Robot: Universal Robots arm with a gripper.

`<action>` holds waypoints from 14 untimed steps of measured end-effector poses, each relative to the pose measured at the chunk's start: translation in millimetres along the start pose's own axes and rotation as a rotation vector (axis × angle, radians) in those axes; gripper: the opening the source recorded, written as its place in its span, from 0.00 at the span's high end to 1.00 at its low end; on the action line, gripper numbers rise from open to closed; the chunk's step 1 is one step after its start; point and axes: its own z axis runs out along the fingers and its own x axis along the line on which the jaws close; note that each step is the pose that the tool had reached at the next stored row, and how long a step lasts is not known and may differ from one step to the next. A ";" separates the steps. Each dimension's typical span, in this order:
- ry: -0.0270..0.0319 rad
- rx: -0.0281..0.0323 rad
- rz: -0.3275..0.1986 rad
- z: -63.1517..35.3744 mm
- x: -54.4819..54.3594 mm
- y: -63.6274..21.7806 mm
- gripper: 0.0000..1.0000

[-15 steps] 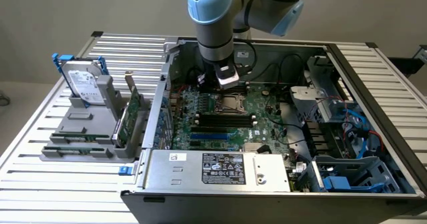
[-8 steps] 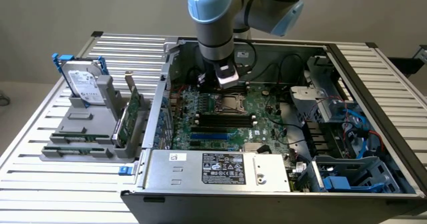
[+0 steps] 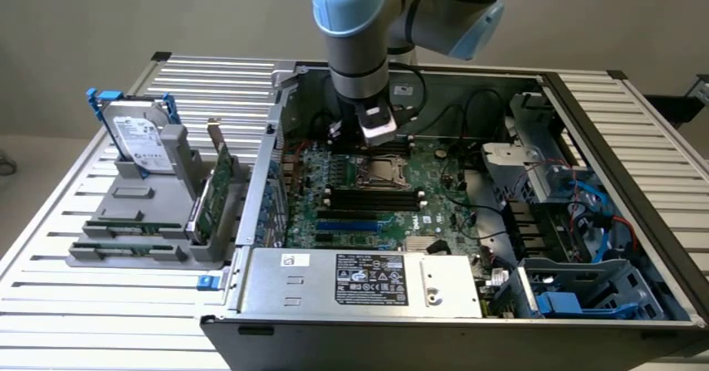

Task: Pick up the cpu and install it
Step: 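Close the cpu cover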

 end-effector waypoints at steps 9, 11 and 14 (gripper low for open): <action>-0.0031 -0.0123 -0.002 1.6 2.5 -2.5 0.89; -0.0042 -0.0156 -0.002 1.7 2.9 -2.8 0.89; -0.0051 -0.0188 -0.003 2.1 3.6 -3.0 0.89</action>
